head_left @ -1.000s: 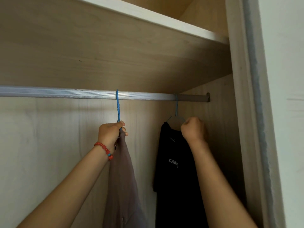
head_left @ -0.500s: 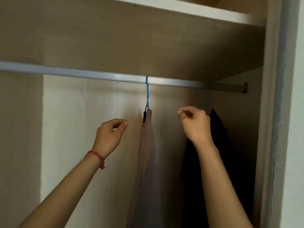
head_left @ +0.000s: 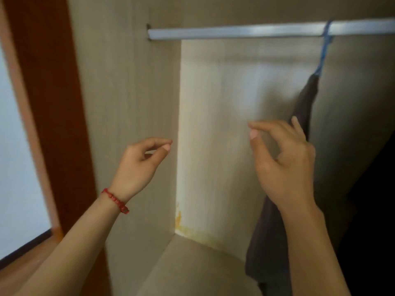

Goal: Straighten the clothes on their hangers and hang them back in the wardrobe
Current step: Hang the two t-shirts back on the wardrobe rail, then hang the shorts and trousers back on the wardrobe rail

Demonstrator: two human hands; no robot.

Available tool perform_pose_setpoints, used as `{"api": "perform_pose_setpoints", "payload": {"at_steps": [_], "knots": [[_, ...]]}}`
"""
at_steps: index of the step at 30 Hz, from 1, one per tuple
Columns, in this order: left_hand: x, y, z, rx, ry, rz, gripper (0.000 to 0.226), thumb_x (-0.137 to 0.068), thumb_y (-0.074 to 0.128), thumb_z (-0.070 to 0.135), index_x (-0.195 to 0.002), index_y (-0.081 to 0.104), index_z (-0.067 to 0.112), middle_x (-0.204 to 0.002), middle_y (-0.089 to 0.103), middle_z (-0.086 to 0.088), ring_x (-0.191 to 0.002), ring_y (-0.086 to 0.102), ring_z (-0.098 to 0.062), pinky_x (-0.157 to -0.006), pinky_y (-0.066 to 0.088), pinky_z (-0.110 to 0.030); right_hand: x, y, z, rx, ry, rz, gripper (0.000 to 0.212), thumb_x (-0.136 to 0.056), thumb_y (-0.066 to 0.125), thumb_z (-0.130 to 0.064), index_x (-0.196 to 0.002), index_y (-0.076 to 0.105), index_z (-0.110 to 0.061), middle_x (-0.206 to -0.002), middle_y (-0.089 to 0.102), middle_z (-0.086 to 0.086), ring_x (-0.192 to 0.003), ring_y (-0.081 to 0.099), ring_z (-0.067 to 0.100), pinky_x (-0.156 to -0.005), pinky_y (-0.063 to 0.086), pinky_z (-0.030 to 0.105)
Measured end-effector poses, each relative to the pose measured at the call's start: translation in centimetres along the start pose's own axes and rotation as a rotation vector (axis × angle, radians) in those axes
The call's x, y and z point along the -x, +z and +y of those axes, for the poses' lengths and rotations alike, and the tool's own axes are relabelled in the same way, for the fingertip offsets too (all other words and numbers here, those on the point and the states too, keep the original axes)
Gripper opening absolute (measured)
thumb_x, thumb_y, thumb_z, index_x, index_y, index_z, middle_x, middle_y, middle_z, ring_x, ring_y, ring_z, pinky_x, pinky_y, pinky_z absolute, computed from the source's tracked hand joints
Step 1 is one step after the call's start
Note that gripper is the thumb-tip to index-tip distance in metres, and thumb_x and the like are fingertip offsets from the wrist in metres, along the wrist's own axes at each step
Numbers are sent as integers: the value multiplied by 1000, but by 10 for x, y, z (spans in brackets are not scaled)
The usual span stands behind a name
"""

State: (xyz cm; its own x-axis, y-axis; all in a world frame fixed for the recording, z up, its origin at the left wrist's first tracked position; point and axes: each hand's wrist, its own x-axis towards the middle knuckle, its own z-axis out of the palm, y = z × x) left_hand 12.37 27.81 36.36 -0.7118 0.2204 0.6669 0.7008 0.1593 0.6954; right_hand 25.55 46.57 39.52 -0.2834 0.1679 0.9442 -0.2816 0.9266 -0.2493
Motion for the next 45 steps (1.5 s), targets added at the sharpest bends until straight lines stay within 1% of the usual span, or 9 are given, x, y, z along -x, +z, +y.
{"api": "perform_pose_setpoints", "payload": {"at_steps": [5,8,11,14,20,31,37,41,45], "knots": [[59,-86,-46,-54,-116,83,13,-83,62,34,-94,68,29,-98,71,15,-95,63,5,-82,47,-7,69,89,-31,-169,37,-140,26,-86,48,-21,-90,70,-9,-88,65,-4,-87,56,7,-102,37,35],[104,-136,-77,-79,-260,112,24,-80,59,47,-95,68,31,-98,72,14,-96,63,4,-84,49,-10,112,141,-65,-388,176,-331,30,-85,47,-28,-92,70,-11,-90,67,-4,-88,56,1,-85,40,6],[156,-188,-119,-159,-451,148,15,-88,54,27,-94,67,31,-94,70,19,-95,61,5,-83,48,-14,160,193,-104,-509,279,-560,22,-85,53,-27,-93,70,-16,-90,65,-13,-90,56,-4,-80,35,-4],[207,-234,-162,-245,-644,176,17,-90,50,24,-91,60,37,-91,67,22,-91,62,-1,-82,49,-21,206,234,-132,-534,352,-828,16,-89,56,-18,-99,69,-19,-93,63,-16,-87,59,-2,-77,39,0],[337,-321,-243,-367,-1077,372,22,-91,52,20,-108,65,14,-98,67,-4,-99,62,-22,-88,50,-40,300,310,-188,-492,452,-1295,20,-92,51,-21,-108,64,-20,-102,61,-11,-97,56,4,-84,45,19],[513,-363,-278,-216,-1668,837,18,-91,52,17,-81,65,12,-84,68,-13,-84,63,-28,-83,50,-42,417,430,-242,-338,388,-1841,25,-93,47,-19,-111,63,-12,-113,65,5,-105,59,19,-81,44,25],[571,-366,-290,-54,-1903,1092,22,-87,55,15,-72,65,1,-69,62,-13,-68,57,-26,-62,43,-30,454,510,-259,-283,305,-2083,18,-92,46,-13,-92,64,-12,-98,64,8,-98,62,29,-85,48,36],[593,-366,-309,97,-1929,1330,18,-89,55,10,-82,62,-5,-65,57,-11,-53,56,-24,-49,44,-25,468,560,-277,-238,274,-2147,22,-93,45,-13,-100,64,-4,-77,62,5,-74,60,25,-58,42,28],[561,-361,-307,243,-1946,1453,25,-93,49,7,-71,54,-3,-58,52,-11,-31,52,-12,-34,37,-13,477,593,-294,-175,257,-2208,23,-93,46,-14,-104,63,-2,-73,61,3,-67,58,21,-57,41,26]]}}
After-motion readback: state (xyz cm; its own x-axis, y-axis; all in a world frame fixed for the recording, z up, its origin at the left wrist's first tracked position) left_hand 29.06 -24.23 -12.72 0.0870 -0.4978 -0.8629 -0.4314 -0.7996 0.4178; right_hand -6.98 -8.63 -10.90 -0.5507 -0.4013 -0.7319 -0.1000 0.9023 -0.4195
